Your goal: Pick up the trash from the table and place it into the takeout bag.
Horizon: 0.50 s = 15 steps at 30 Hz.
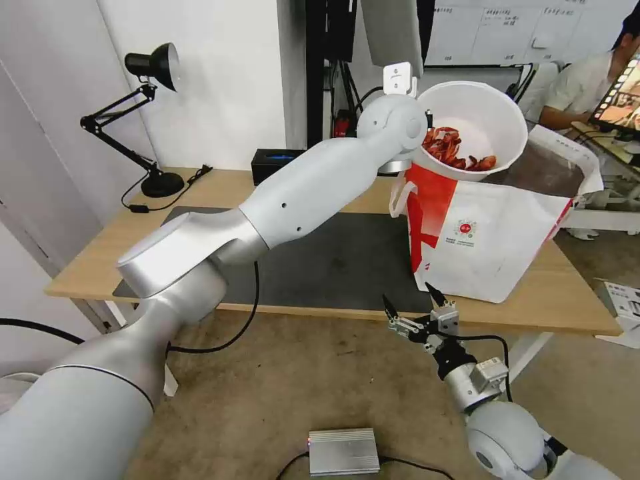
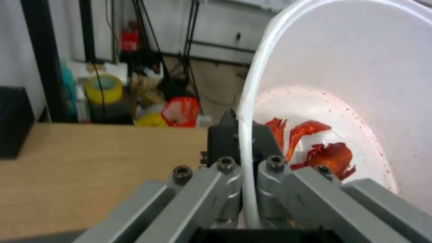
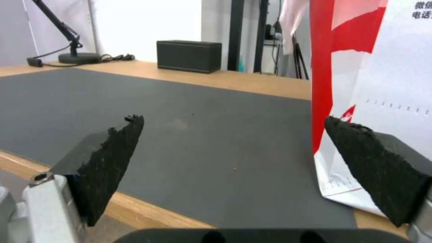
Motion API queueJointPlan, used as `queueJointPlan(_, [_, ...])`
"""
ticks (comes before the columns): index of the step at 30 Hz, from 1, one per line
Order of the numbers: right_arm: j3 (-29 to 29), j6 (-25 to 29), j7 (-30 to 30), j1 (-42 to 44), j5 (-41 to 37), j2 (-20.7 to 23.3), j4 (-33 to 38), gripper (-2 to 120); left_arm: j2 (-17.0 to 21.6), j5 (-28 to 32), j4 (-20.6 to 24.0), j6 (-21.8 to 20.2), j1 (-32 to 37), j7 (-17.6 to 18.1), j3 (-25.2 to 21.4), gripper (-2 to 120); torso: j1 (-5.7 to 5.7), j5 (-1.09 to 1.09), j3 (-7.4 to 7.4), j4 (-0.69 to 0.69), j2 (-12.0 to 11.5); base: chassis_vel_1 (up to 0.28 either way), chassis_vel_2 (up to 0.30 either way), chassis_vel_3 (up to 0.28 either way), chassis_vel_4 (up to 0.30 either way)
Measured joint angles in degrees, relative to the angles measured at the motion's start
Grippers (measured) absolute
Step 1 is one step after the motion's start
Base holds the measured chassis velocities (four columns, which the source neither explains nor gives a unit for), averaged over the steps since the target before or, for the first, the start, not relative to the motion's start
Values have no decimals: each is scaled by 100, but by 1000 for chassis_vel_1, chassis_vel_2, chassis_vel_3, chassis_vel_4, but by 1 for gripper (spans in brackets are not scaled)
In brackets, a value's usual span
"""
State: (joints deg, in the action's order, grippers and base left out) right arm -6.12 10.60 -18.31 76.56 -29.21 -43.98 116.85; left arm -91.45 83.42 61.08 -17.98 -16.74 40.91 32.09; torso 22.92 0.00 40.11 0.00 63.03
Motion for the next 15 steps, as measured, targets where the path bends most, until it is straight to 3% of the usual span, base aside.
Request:
queueJointPlan(7, [0,0,0,0,0,0,0,100,11,-535,132,425,219,-257,196,0,0,0,0,0,0,0,0,0,0])
queueJointPlan(10, [0,0,0,0,0,0,0,100,15,-812,232,654,258,-545,377,0,0,0,0,-1,0,0,0,0,0])
queueJointPlan(15, [0,0,0,0,0,0,0,100,36,-862,341,678,258,-651,490,0,0,0,0,-1,0,0,0,0,0])
